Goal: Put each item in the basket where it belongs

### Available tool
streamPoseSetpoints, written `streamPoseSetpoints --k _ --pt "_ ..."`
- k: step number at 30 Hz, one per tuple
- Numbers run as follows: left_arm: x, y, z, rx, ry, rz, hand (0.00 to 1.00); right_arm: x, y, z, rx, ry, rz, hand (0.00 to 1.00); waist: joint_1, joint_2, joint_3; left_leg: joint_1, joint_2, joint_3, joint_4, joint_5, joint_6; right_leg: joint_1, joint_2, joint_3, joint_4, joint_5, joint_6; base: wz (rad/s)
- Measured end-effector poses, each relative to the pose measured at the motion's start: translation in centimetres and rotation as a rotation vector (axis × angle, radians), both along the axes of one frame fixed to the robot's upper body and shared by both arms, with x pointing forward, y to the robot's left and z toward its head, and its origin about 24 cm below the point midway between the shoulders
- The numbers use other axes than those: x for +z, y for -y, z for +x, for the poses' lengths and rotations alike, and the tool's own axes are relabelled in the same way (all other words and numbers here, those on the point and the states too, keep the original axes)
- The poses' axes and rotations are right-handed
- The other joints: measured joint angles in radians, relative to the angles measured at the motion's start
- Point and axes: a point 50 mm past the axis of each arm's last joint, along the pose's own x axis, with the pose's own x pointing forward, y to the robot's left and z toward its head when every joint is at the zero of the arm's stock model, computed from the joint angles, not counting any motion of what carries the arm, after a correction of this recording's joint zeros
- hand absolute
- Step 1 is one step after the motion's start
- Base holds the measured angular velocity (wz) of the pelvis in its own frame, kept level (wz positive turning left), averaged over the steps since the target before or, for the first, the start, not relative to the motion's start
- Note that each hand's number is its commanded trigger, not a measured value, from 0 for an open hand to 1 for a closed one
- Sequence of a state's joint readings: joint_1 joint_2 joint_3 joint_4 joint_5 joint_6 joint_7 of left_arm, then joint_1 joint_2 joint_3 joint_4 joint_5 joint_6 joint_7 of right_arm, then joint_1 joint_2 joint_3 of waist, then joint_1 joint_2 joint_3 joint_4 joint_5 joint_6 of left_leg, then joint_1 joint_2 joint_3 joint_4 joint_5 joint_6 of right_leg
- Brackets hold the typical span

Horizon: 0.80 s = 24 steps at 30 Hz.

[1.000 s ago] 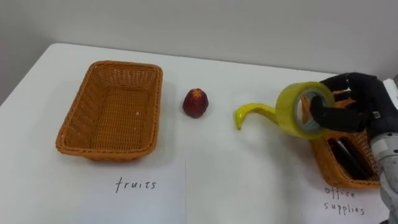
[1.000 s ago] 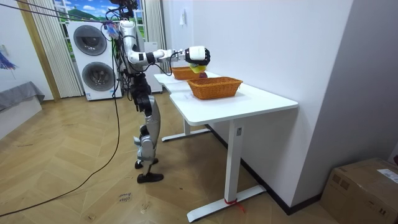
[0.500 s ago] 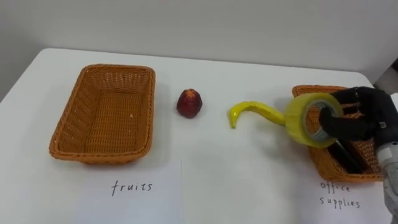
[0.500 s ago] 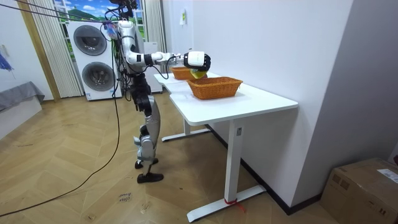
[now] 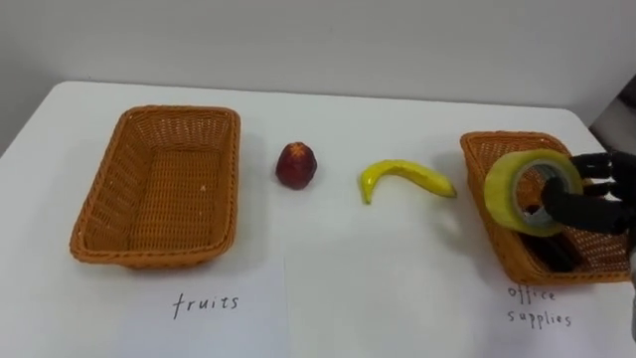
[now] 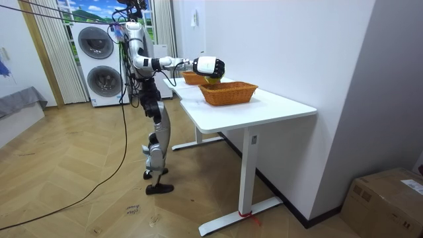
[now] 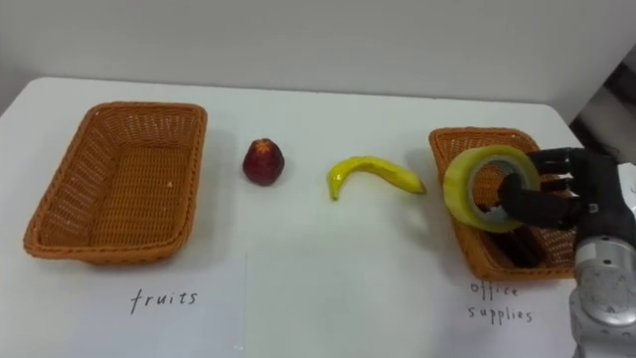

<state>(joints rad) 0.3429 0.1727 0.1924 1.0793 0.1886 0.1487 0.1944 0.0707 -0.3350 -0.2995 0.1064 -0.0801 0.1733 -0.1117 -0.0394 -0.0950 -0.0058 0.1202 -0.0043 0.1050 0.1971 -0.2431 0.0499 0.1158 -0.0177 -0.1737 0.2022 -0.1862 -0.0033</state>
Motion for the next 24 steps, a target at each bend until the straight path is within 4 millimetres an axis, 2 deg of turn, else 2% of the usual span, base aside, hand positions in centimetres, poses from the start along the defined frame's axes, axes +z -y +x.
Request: streamPoseSetpoints --k 5,14,16,17,18,24 --pt "0.0 0.1 -0.3 0.003 -0.009 -0.002 0.0 -0.1 0.1 -0.1 -0.016 -0.002 -0.003 1.0 -0.012 -0.004 0.0021 0.009 0.001 0.005 -0.007 0.0 0.0 0.004 0.002 0.006 0.0 0.0 0.0 -0.03" --pt "0.0 0.1 -0.4 0.007 -0.008 -0.004 0.0 -0.2 0.9 -0.7 -0.062 0.001 0.0 1.0 -0.018 -0.001 0.0009 0.011 0.004 0.019 -0.008 0.0 -0.001 0.0 0.003 0.012 0.001 0.0 0.0 -0.02" --pt "0.0 0.1 -0.4 0.011 -0.008 -0.004 0.0 0.0 1.4 -1.0 -0.085 0.009 -0.008 0.76 -0.019 0.001 -0.0008 0.01 0.005 0.024 -0.009 0.0 -0.001 -0.004 0.003 0.02 0.002 0.0 0.0 -0.07" --pt "0.0 0.0 -0.4 0.015 -0.007 -0.003 0.0 0.0 1.4 -1.0 -0.09 0.011 -0.01 0.18 -0.02 0.001 -0.0012 0.01 0.005 0.025 -0.01 0.0 -0.001 -0.005 0.003 0.022 0.002 0.0 0.0 -0.07" --pt "0.1 -0.1 -0.5 0.026 -0.005 -0.001 0.0 0.2 1.6 -1.0 -0.099 0.015 -0.017 0.0 -0.023 0.003 -0.0026 0.01 0.005 0.026 -0.01 0.0 -0.001 -0.005 0.004 0.023 0.003 0.0 0.0 -0.03" --pt "0.1 -0.2 -0.7 0.042 -0.006 0.001 0.0 0.5 2.0 -1.2 -0.132 0.03 -0.033 0.0 -0.035 0.006 -0.0042 0.01 0.006 0.033 -0.015 0.0 -0.001 -0.01 0.005 0.033 0.004 0.0 0.0 -0.02"
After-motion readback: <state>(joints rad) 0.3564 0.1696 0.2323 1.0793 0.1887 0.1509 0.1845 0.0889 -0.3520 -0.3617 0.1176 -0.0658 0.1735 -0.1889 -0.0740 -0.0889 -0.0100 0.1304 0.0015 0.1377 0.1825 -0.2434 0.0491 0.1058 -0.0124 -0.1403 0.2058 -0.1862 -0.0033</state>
